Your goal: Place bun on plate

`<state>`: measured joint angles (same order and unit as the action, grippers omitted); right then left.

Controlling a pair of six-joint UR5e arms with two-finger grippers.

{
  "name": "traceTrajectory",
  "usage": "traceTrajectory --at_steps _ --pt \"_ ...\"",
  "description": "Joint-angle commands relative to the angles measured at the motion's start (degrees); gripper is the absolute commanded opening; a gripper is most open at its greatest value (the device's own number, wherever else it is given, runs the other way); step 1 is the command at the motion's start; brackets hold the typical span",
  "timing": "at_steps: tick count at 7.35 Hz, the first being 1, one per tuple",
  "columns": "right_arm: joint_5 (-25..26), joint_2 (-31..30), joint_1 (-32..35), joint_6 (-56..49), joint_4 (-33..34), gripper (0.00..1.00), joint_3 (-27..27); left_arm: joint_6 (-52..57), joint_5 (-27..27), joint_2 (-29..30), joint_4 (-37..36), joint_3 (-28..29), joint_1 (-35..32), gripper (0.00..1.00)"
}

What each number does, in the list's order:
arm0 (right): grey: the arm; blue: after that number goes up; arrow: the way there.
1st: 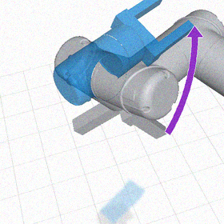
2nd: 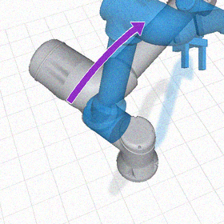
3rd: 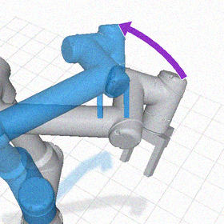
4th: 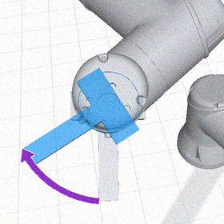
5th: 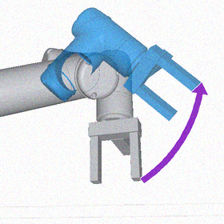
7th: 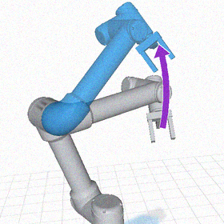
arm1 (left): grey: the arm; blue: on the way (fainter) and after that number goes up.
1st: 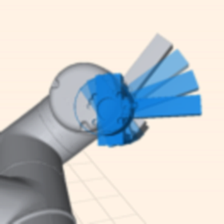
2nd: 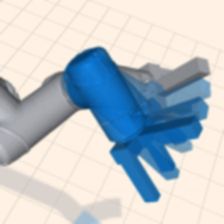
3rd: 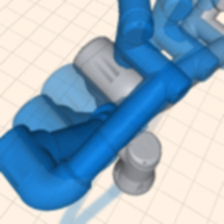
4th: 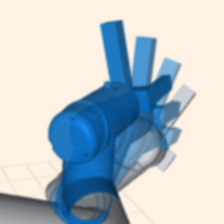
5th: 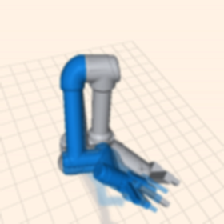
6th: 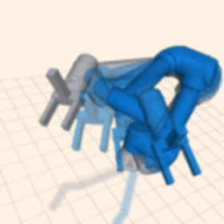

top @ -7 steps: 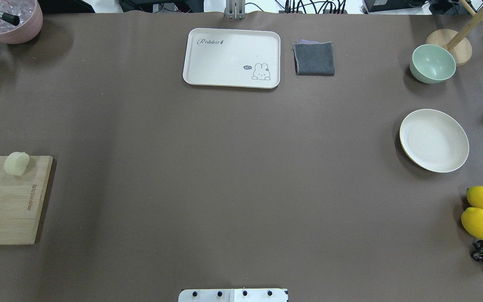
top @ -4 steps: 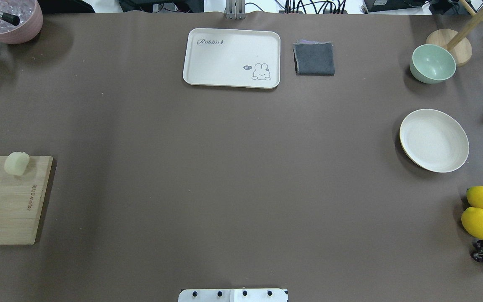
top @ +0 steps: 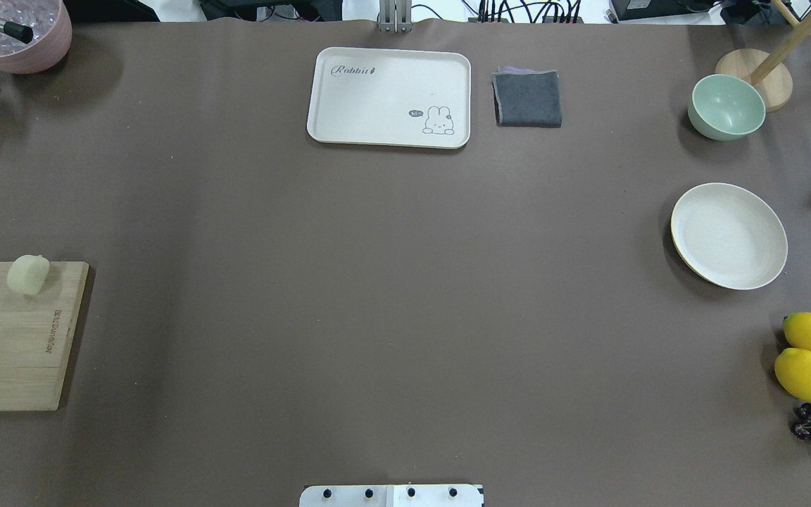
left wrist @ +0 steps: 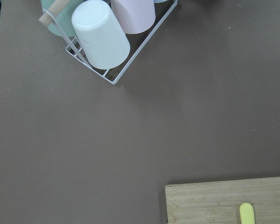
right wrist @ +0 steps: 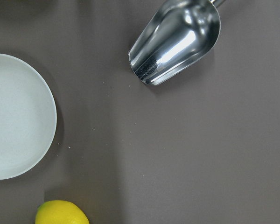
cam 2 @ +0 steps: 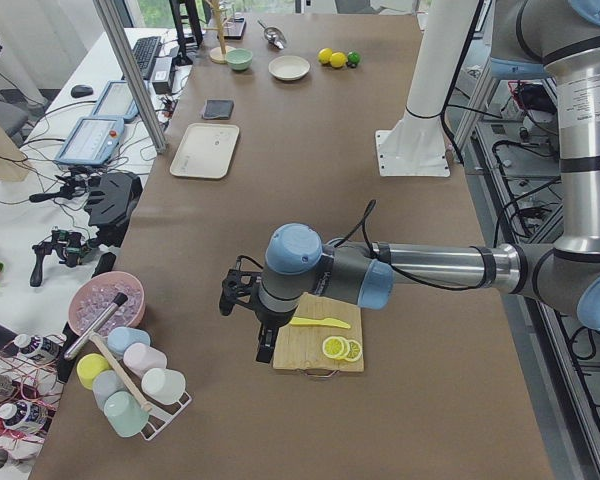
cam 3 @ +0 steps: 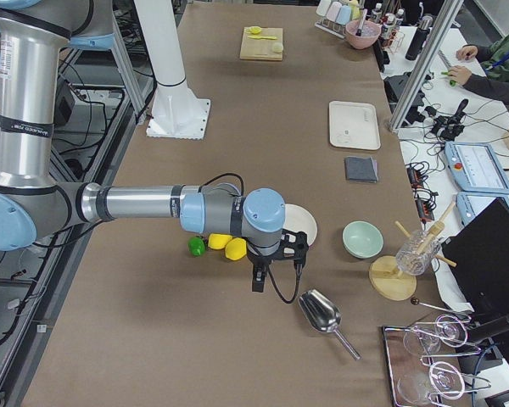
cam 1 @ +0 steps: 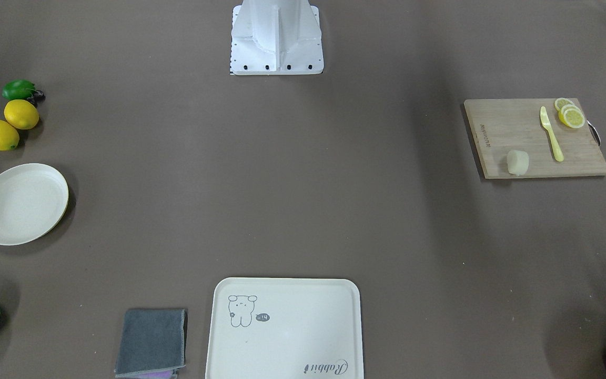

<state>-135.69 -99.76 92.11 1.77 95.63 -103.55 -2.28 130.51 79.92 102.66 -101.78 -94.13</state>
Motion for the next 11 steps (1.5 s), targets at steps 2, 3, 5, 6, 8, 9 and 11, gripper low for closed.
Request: traceTrajectory --at_steps 2,3,5,6,8,9,11 --pt "0.0 0.0 -0.1 0.0 0.0 1.00 -0.1 0.0 0.3 0.0 0.0 0.1 -0.1 0.98" --pt "0.0 0.0 -0.1 0.1 0.0 1.00 -0.1 0.0 0.1 0.0 0.0 0.2 0.0 0.98" --pt "0.0 0.2 -0.3 0.1 0.0 1.00 -0.1 0.0 0.1 0.3 0.0 0.2 0.1 0.98" --pt "0.0 0.2 -0.4 0.1 0.0 1.00 -0.1 0.3 0.5 0.1 0.2 0.0 0.0 0.98" --pt "0.0 0.1 -0.4 0.1 0.0 1.00 0.0 0.0 0.5 0.7 -0.1 1.3 0.1 0.98" --pt "-0.1 0.2 -0.4 0.2 0.0 1.00 -0.1 0.1 1.8 0.8 -0.1 2.0 0.1 0.98" --pt "-0.1 0.5 -0.4 0.3 0.0 1.00 -0.1 0.0 4.5 2.1 0.3 3.5 0.1 0.98"
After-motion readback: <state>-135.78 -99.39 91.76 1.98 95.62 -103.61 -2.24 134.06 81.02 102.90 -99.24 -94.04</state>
